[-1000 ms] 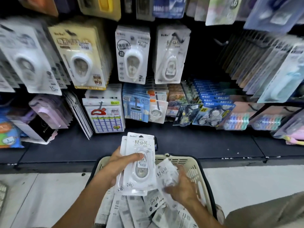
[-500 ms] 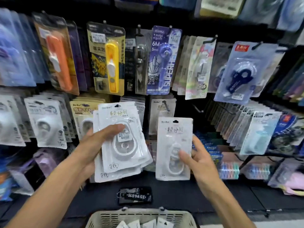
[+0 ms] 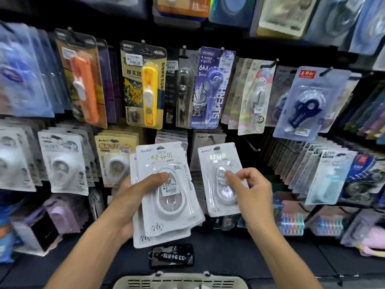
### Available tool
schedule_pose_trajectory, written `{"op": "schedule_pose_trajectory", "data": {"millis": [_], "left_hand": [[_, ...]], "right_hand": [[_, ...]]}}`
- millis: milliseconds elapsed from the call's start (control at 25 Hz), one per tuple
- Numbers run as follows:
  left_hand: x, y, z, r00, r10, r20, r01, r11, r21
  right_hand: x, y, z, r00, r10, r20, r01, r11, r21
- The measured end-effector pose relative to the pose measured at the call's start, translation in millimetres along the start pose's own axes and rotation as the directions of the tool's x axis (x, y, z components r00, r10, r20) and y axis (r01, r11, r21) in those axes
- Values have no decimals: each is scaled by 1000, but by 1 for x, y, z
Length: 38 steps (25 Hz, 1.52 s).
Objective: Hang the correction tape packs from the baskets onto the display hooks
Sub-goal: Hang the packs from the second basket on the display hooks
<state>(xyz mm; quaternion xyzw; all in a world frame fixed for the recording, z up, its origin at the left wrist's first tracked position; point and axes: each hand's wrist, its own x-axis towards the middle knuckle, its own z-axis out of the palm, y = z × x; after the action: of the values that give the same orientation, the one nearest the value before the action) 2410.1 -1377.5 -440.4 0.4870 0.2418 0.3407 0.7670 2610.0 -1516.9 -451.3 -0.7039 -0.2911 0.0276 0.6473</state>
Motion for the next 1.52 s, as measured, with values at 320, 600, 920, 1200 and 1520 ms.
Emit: {"op": "schedule_pose_trajectory", "data": {"millis": [320, 600, 920, 1200, 1520], "left_hand": [[1, -13, 2, 999, 22, -37, -22, 1000, 14], [-5, -15, 7, 989, -64, 133, 70, 997, -41], [-3, -4, 0, 996, 45, -71, -46, 999, 0], [-2, -5, 3, 994, 76, -74, -76, 997, -3], [-1, -2, -3, 990, 112, -82, -112, 994, 3]], "right_hand": [[-15, -19, 22, 919, -3, 393, 36, 996, -77], [-48, -20, 32, 883, 128, 451, -314, 876, 367], [-23, -12, -5, 984, 125, 129, -144, 979, 148], [-30, -11, 3, 993, 116, 24, -118, 969, 216], [-36, -9, -2, 996, 38, -78, -28, 992, 121]]}}
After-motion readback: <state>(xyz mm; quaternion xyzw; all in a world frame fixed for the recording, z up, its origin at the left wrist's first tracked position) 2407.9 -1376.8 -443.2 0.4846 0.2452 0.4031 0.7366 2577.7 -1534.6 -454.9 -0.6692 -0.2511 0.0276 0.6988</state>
